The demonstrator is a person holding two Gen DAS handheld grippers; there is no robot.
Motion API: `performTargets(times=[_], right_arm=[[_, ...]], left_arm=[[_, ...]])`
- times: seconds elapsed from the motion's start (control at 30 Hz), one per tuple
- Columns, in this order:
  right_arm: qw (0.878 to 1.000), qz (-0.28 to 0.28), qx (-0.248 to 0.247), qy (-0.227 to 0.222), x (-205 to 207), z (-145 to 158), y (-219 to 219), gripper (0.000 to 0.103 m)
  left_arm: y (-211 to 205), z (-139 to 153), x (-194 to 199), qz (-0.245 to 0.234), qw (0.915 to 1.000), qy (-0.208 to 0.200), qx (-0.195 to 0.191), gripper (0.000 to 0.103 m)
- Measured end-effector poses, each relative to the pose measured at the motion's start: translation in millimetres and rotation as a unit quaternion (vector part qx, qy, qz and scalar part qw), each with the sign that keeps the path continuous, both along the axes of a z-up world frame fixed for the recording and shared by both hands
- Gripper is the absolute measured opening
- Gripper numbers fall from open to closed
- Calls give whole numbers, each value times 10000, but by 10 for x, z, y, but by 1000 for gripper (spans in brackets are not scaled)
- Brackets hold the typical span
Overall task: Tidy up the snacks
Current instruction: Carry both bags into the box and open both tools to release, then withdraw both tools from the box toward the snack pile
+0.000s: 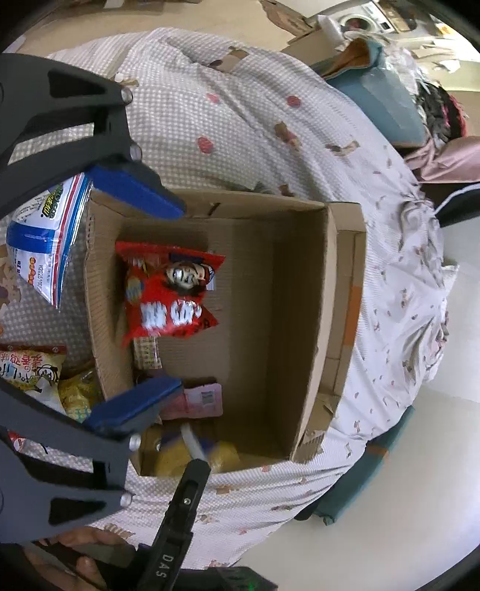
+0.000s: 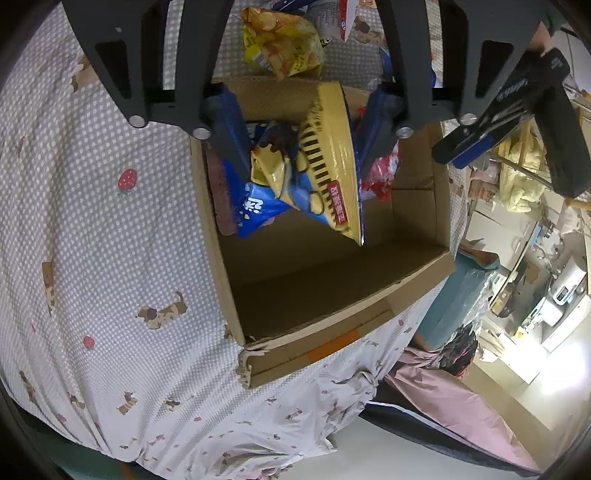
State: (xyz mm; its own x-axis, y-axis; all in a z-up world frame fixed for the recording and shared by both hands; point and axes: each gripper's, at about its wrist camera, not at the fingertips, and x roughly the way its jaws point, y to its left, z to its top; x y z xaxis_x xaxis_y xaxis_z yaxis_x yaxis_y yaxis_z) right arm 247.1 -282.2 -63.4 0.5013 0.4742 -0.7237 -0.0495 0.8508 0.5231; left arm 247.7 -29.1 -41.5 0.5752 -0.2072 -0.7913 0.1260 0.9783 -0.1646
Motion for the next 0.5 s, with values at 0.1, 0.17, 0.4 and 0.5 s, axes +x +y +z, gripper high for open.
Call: performTargets(times=[0.1,0.17,0.4,0.5], right_arm=[[9999,-31,122,-61,-10,29,-20,73],[9997,-27,188,-143,-21,64,-24,83],[9996,-70,237,-147,-9,76,-51,89],[9995,-92,243,-173,-11,93,-78,89]], left_arm=[[-46,21,-17,-92,9999,-38,44,87],[-62,25,-24,-128,9998,-67,96,87],[-12,-4,-18,-60,10000,8,78,87],[25,4,-34,4,10000,29,47,87]])
